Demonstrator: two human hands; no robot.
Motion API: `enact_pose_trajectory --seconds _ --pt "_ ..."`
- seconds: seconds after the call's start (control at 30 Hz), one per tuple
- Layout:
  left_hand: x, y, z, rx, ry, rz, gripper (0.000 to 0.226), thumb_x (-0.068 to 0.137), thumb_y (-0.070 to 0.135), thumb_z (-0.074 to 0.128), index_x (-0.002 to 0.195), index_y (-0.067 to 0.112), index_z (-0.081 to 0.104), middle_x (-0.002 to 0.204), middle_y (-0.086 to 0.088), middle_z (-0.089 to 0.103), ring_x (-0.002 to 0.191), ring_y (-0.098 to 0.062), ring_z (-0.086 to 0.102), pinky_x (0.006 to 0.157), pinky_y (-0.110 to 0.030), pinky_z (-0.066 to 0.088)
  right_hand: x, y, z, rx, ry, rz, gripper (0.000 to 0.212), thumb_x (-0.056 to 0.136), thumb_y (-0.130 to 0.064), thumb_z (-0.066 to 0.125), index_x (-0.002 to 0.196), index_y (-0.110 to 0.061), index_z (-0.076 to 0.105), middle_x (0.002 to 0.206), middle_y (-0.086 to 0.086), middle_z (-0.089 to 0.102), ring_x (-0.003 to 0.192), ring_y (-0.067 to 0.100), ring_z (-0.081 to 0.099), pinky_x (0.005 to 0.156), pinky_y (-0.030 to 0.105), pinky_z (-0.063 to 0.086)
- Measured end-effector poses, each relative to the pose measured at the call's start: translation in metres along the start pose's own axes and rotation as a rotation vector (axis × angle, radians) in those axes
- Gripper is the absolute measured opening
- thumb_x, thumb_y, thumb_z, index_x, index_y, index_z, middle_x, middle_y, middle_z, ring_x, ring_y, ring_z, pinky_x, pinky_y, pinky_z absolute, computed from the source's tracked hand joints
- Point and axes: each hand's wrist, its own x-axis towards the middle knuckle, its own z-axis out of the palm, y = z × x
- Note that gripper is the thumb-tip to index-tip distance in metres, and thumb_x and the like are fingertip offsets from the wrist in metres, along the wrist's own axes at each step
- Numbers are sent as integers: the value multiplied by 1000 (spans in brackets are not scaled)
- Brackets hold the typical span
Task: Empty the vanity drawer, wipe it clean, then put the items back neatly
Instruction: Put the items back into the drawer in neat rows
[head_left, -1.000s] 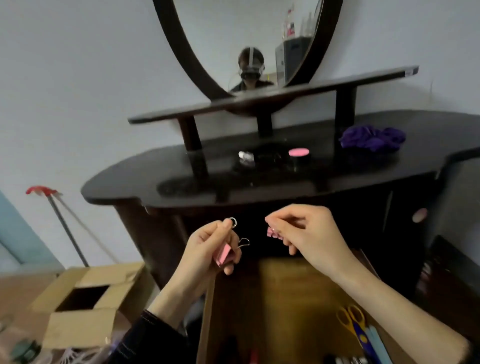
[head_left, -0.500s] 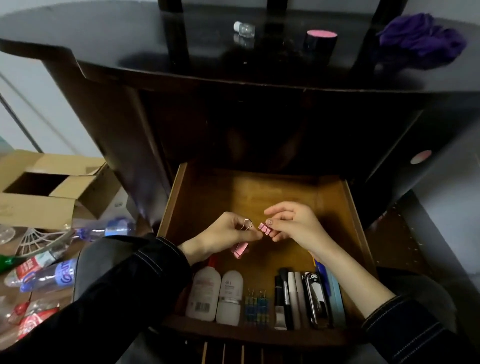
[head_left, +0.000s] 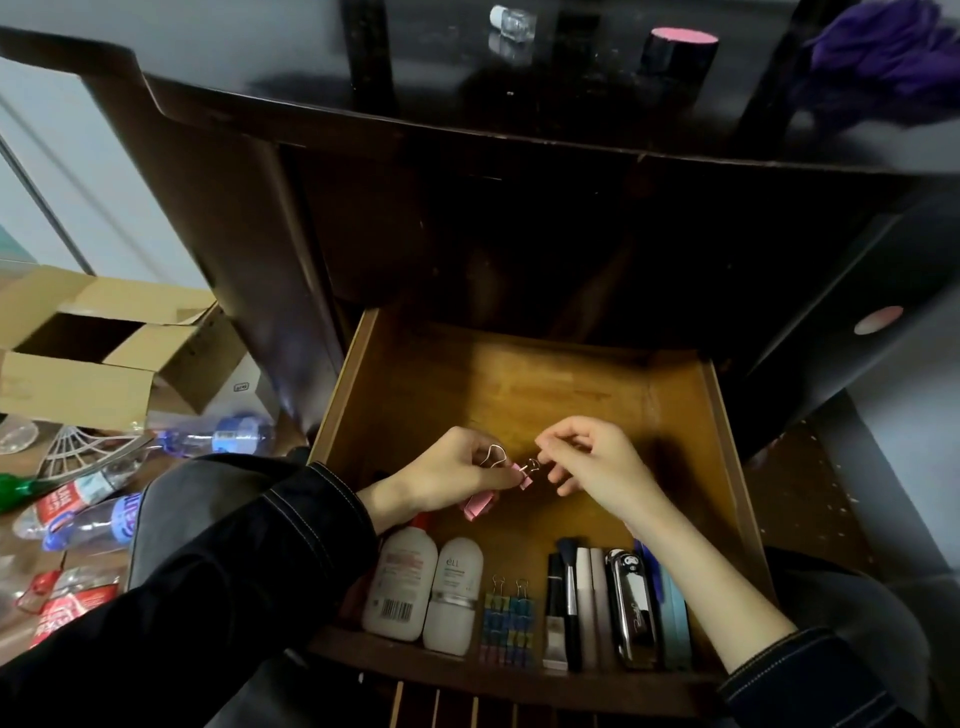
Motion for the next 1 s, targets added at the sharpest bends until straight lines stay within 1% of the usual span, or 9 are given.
enact_pose_trajectory --seconds 0.1,0.23,0.43,0.5,0.57,0.67,0.73,0.9,1.0 --pt "1 -2 -2 11 33 5 25 93 21 69 91 -4 72 61 -22 62 46 -21 53 47 -22 43 0 0 -2 -47 -35 -46 7 95 -24 69 95 -21 75 84 -3 74 68 8 67 58 22 56" --pt "1 -3 -1 39 32 14 31 92 23 70 89 -8 68 65 -27 64 49 -24 56 48 -24 44 0 3 4 -104 -115 -35 6 91 -21 73 87 -25 77 84 -4 75 72 10 70 58 22 54" --pt "5 -6 -6 5 144 -79 21 87 10 72 94 -8 65 62 -13 63 48 -17 58 48 -27 46 3 11 2 -207 -33 11 7 91 -25 71 85 -25 74 76 -1 73 63 7 66 56 21 54" --pt "6 -5 -12 -38 200 -116 16 88 8 71 92 -6 65 63 -13 62 51 -19 58 48 -26 47 0 14 5 -357 -156 38 11 93 -26 69 82 -25 73 68 -5 70 54 2 60 52 19 50" --pt "6 -5 -15 -90 242 -143 14 89 7 68 93 -6 65 64 -18 61 49 -21 56 45 -24 45 -4 16 13 -477 -331 24 14 92 -23 69 79 -22 73 64 -7 69 54 1 57 52 25 45" --pt "7 -6 -15 -117 270 -180 19 89 6 66 95 -11 63 60 -17 59 41 -19 53 39 -20 39 -9 17 26 -573 -490 -8 12 89 -24 70 79 -20 76 79 0 73 66 11 60 60 34 45" --pt "7 -7 -14 -115 259 -190 21 88 5 65 95 -14 61 56 -15 58 41 -19 52 39 -20 38 -10 19 31 -635 -553 -22 11 88 -25 69 82 -21 77 83 -1 74 72 15 65 65 39 52" --pt "8 -9 -11 -108 226 -190 18 87 5 67 89 -12 62 54 -14 58 40 -19 53 40 -21 40 -11 25 35 -716 -623 -23 9 89 -28 69 86 -23 77 74 -14 68 67 1 60 60 24 47" --pt "8 -7 -10 -112 231 -197 8 87 5 67 86 -2 64 56 -15 58 40 -20 53 40 -21 40 -11 26 36 -721 -638 -17 9 89 -28 70 86 -23 77 73 -14 68 67 1 61 62 26 49"
